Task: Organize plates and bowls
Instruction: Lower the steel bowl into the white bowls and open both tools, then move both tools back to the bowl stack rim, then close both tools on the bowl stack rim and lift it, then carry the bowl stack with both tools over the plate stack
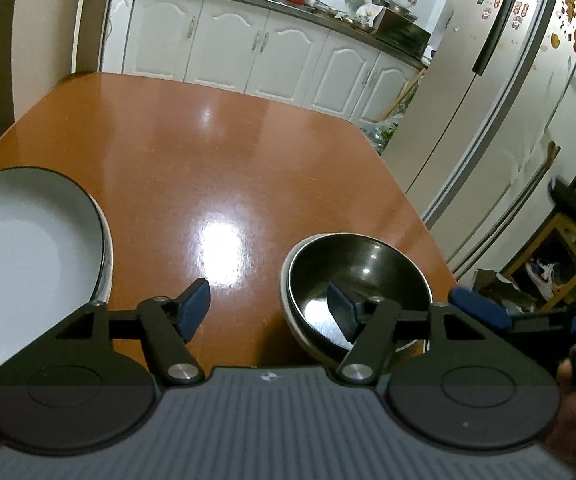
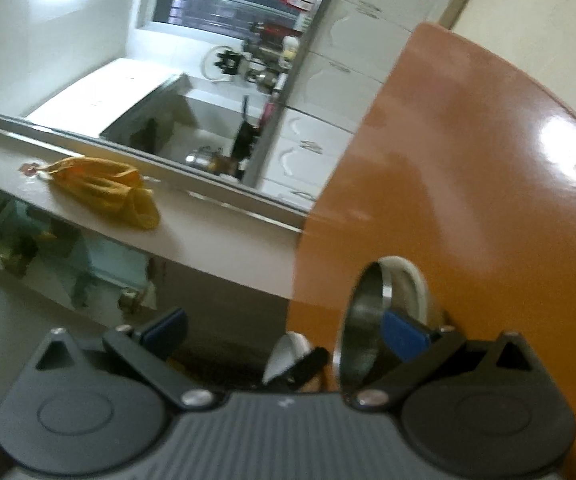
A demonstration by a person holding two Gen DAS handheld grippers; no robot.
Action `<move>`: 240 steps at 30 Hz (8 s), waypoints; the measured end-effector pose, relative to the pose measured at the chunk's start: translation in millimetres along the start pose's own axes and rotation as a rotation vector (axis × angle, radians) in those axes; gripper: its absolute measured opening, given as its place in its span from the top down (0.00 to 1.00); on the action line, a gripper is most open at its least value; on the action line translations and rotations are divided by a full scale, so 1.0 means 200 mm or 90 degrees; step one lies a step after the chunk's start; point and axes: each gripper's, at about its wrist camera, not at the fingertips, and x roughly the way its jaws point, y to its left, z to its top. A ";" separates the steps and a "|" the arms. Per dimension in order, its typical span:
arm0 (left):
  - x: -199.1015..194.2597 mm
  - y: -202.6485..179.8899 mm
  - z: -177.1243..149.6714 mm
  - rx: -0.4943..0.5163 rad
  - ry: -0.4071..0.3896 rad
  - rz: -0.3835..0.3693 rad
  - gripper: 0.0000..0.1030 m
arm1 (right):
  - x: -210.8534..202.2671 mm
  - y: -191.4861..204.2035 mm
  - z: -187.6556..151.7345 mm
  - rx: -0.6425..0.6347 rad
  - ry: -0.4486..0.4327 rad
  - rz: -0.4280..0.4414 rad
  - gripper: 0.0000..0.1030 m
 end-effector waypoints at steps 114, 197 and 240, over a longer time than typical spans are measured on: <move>0.07 -0.09 0.01 -0.032 0.004 -0.027 0.20 | 0.05 -0.14 0.06 -0.027 0.000 -0.156 0.00; -0.16 0.10 0.00 -0.109 -0.118 0.013 0.57 | 0.46 0.23 -0.09 -0.113 0.129 -0.076 0.00; -0.20 0.24 -0.07 -0.225 -0.125 0.123 0.56 | 1.08 0.29 -0.37 -0.139 0.265 -0.064 0.00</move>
